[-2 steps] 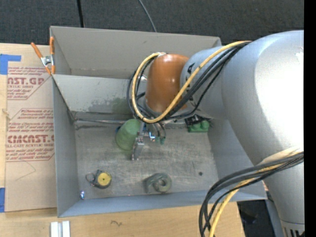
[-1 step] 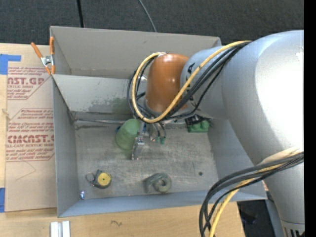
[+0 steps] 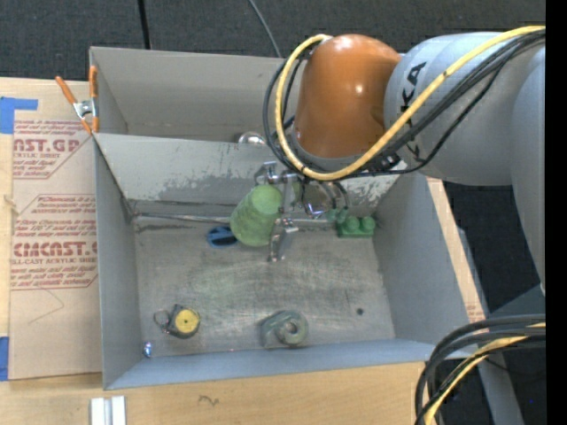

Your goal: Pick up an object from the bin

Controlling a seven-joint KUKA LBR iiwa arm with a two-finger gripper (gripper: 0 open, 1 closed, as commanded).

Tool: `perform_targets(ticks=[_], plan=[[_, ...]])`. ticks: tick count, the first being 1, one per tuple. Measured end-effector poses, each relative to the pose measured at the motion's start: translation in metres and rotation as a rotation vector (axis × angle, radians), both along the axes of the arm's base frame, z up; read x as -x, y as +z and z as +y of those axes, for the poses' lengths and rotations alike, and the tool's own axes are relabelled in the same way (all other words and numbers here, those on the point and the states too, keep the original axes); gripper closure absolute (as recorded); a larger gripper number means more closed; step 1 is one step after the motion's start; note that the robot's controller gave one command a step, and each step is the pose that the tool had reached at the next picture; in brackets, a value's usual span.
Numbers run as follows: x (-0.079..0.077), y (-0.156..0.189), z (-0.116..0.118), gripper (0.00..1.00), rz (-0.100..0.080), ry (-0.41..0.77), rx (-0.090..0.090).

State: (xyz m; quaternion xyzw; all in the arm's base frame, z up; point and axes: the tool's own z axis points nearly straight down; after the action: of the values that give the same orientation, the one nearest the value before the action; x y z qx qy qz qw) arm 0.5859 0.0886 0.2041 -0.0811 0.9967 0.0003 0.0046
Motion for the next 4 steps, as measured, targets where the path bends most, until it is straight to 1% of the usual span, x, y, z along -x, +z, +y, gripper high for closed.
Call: perform_targets(ticks=[1, 2, 3, 4], plan=[[0.001, -0.004, 0.0, 0.0, 0.007, 0.0, 0.0], [-0.001, -0.123, 0.052, 0.0, 0.014, -0.114, 0.0], [0.004, -0.126, 0.059, 0.0, 0.003, -0.127, -0.002], [0.013, -0.124, 0.07, 0.0, 0.01, -0.201, -0.001]])
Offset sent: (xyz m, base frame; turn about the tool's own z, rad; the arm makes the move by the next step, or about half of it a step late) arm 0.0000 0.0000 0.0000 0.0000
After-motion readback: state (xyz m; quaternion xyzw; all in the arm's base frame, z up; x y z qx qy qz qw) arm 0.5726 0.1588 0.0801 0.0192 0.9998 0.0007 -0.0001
